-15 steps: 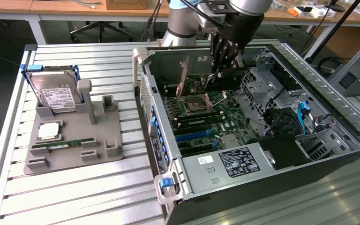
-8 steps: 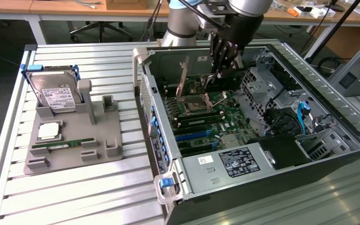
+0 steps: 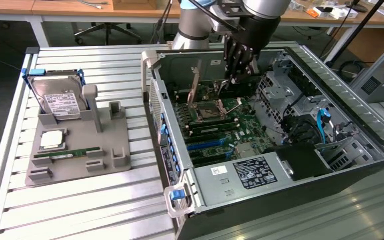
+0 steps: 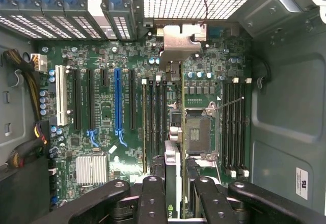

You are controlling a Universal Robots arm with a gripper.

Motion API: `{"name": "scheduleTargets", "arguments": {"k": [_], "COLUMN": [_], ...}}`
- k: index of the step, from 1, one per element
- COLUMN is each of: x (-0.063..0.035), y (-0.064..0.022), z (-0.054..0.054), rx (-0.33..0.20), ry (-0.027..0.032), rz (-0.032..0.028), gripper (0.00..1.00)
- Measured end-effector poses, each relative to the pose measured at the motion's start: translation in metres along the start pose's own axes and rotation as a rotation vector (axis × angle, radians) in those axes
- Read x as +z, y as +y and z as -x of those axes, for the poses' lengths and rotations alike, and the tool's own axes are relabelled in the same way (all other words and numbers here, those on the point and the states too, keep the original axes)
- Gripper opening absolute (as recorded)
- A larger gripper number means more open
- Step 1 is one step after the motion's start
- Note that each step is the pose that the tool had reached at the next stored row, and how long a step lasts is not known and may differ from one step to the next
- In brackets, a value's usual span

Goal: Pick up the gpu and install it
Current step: 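Insert the gpu into the slot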

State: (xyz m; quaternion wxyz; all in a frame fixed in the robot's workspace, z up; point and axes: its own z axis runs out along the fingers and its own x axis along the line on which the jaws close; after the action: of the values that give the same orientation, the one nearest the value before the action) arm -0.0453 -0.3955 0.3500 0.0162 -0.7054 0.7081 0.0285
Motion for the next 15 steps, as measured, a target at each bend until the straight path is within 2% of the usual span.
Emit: {"name": "scheduleTargets", "arguments": {"k": [15], "x": [0.0038], "y": [-0.0001], "z": [-0.0003], "rx": [0.0], "ry": [0.0], "rz": [0.0001], "gripper": [0.27]}}
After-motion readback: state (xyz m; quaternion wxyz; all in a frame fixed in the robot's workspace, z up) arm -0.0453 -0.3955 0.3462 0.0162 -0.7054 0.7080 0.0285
